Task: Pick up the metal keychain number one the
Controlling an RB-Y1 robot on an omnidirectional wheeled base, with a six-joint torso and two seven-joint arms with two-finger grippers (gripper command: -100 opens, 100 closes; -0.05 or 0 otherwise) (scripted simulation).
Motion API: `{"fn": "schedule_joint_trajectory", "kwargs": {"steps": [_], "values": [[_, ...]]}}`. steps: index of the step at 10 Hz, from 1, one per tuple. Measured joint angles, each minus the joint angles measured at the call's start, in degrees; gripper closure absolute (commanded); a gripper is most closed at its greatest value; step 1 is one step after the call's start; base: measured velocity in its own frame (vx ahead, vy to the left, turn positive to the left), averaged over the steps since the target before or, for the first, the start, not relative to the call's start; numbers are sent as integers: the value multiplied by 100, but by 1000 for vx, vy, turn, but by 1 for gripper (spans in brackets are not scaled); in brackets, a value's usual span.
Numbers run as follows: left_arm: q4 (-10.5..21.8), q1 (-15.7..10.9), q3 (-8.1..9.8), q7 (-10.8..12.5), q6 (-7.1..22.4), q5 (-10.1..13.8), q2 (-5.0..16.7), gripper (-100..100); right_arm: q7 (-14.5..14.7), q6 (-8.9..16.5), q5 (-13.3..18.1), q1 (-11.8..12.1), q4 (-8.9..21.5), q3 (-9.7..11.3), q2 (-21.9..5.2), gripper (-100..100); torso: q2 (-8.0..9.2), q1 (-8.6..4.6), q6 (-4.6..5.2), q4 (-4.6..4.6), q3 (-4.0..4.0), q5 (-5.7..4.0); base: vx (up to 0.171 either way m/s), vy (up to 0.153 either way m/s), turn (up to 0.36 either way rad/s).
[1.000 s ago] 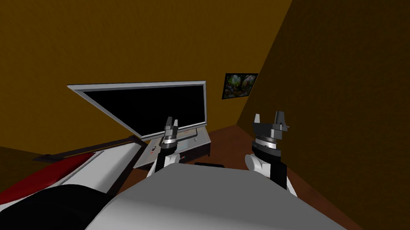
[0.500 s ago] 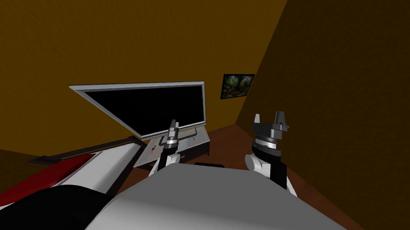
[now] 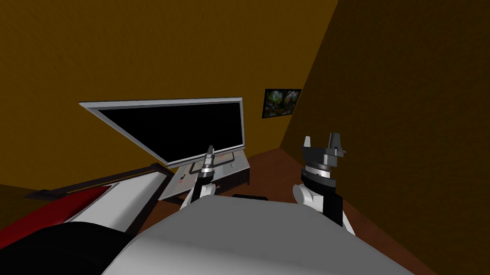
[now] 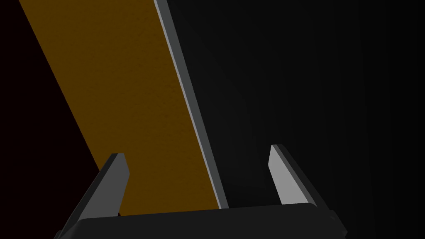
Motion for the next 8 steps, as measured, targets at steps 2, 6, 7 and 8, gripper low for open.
{"fn": "schedule_joint_trajectory", "kwargs": {"steps": [2, 6, 7, 8], "values": [[350, -115, 46, -196, -72, -2, 36, -100, 0, 0, 0, 0, 0, 0, 0, 0, 0, 0, 0, 0, 0, 0, -28, -13, -39], [959, -291, 123, -614, -177, -26, 85, -100, 0, 0, 0, 0, 0, 0, 0, 0, -2, 0, 0, 0, -1, 0, -24, -13, -48], [1123, -312, 141, -695, -209, -28, 101, -100, 0, 0, 0, 0, 0, 0, 0, 0, -3, 1, -2, 0, -1, 0, -23, -12, -64], [1262, -361, 178, -808, -239, -33, 130, -100, 0, 0, 0, 0, 0, 0, 0, 0, -2, 1, 0, 0, -1, 0, -20, -8, -38]]}}
